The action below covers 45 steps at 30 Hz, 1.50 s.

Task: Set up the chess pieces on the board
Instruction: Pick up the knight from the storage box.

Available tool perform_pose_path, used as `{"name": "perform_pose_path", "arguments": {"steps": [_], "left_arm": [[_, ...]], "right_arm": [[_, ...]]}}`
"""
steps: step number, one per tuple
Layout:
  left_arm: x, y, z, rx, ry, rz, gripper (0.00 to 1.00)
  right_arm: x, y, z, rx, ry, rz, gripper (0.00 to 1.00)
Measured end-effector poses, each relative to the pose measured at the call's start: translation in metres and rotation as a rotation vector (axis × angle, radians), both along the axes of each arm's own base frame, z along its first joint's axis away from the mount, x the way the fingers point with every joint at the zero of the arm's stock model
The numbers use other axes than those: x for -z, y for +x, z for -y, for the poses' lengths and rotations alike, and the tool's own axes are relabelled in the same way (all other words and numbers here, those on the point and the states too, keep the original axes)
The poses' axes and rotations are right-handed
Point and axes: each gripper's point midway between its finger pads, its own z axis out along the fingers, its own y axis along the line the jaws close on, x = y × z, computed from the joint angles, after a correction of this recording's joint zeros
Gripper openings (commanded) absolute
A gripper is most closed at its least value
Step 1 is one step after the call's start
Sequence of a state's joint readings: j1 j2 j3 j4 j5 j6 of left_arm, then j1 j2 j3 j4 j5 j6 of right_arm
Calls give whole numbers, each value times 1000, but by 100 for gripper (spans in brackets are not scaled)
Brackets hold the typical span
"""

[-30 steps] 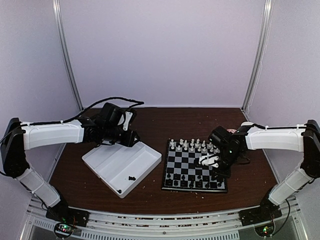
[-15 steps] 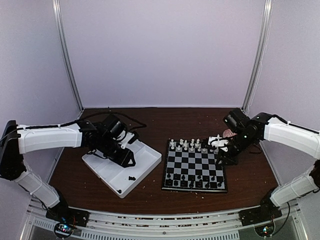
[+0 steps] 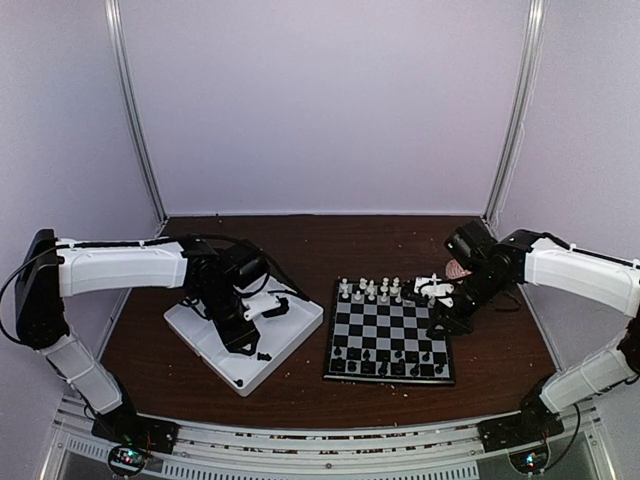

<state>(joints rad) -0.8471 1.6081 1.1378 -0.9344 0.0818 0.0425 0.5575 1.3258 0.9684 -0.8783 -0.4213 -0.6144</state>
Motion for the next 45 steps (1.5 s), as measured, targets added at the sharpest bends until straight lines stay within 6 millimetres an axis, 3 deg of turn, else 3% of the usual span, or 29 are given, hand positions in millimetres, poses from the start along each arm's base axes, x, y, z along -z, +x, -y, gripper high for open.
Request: {"name": "perform_pose_path", "arguments": {"steps": [6, 14, 28, 36, 45], "left_arm": [[8, 1, 7, 149, -8, 38, 40], [39, 3, 8, 250, 51, 7, 38], [50, 6, 22, 296, 25, 33, 38], [54, 10, 26, 305, 13, 50, 32], [60, 10, 23, 305, 27, 57, 34]], "right_arm": [[5, -5, 2, -2, 4, -5, 31], [4, -4, 1, -1, 15, 12, 31], [8, -4, 5, 21, 12, 0, 32], [8, -3, 5, 23, 13, 1, 31], [8, -4, 5, 21, 17, -3, 31]]}}
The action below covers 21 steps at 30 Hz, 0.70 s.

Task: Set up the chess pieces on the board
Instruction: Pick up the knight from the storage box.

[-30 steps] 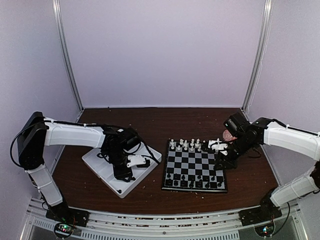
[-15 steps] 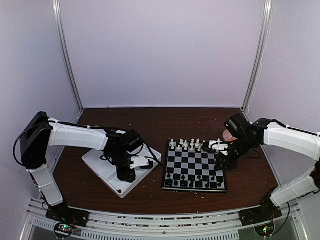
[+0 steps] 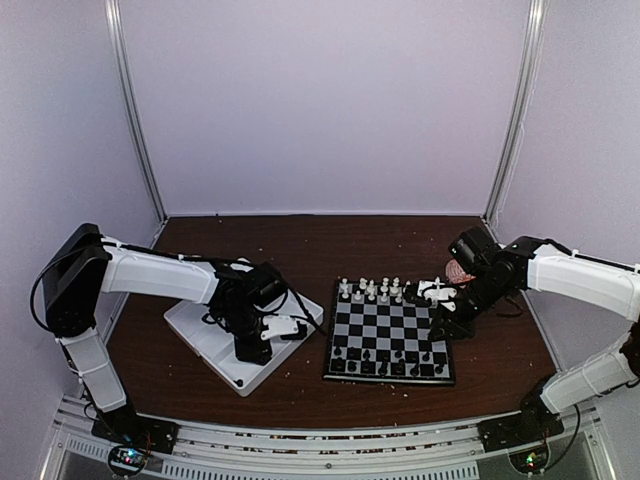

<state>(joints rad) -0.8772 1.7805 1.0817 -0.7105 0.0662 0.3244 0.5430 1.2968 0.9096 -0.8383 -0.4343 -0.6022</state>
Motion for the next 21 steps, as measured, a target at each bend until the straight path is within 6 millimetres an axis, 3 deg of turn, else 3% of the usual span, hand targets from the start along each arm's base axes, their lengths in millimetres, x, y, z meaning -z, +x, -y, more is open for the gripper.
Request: {"name": "perform_pose_path", "arguments": {"steps": [15, 21], "left_arm": [[-2, -3, -3, 19, 16, 28, 32], [-2, -7, -2, 38, 21, 34, 24]], "right_arm": [[1, -1, -2, -4, 6, -11, 31], [1, -1, -2, -5, 9, -13, 31]]}}
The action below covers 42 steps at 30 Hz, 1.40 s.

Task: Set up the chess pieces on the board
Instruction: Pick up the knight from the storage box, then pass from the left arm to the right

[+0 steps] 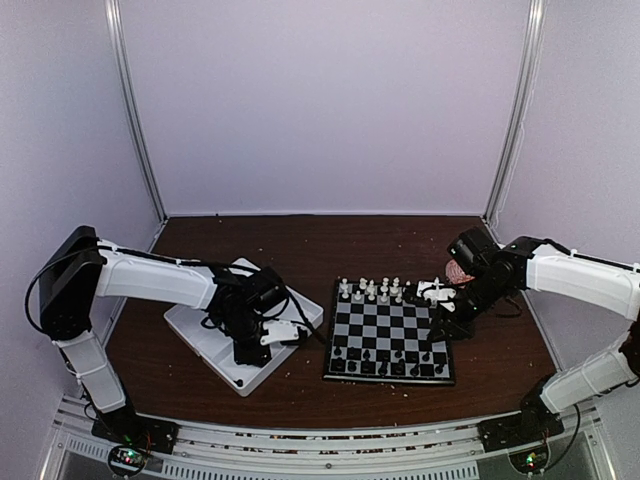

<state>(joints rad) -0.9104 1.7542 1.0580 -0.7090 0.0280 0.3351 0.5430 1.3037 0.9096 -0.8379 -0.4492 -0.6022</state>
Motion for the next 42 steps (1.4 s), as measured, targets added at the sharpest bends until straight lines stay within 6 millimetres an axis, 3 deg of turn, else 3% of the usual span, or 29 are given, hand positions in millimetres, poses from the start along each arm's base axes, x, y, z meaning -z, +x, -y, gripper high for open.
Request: {"name": "perform_pose_path", "arguments": {"steps": [13, 20, 23, 30, 36, 42], "left_arm": [[-6, 16, -18, -72, 78, 114, 12], [-57, 29, -5, -159, -87, 228, 12], [-78, 36, 3, -195, -171, 272, 12], [-132, 50, 39, -269, -431, 367, 12], [-171, 42, 92, -236, -613, 400, 13], [-171, 38, 125, -208, -652, 388, 13]], "right_arm": [[-8, 5, -2, 7, 6, 15, 32], [-67, 37, -33, 32, 134, 69, 34], [-79, 46, -50, 48, 189, 17, 35], [-68, 57, -100, 73, 304, -324, 31], [-53, 44, -124, 94, 346, -601, 35], [-65, 29, -138, 91, 394, -693, 36]]}}
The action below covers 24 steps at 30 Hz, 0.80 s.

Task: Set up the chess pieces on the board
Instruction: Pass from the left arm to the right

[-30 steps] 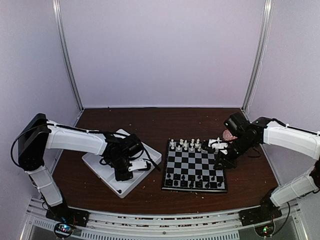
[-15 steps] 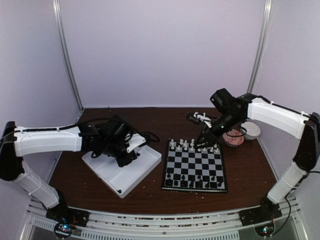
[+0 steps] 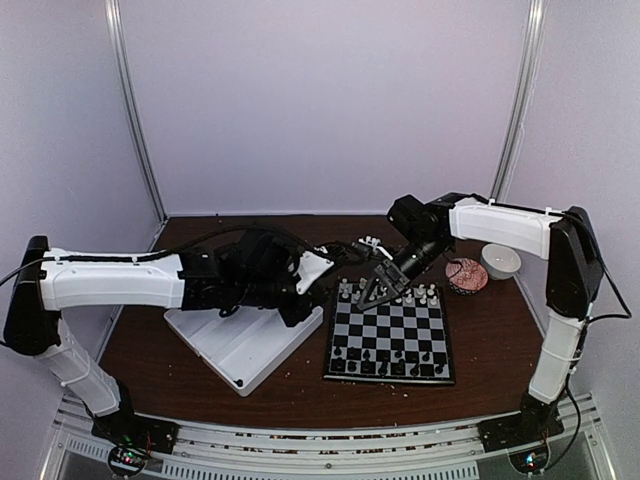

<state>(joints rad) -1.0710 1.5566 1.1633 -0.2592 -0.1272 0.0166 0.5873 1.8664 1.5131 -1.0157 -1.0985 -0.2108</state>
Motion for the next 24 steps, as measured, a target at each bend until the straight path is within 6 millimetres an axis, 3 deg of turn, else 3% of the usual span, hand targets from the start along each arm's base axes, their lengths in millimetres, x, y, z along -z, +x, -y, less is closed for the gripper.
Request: {"name": "perform_pose_path", "arguments": {"steps": [5, 13, 24], "left_arm": [[9, -4, 9, 11, 18, -10, 12], [1, -3, 24, 21, -2, 1, 13], [2, 0, 28, 9, -1, -2, 12]], "right_arm": [[-2, 1, -7, 31, 23, -47, 36], [-11, 11, -18, 70, 54, -80, 35], [-20, 12, -30, 62, 108, -122, 30]]}}
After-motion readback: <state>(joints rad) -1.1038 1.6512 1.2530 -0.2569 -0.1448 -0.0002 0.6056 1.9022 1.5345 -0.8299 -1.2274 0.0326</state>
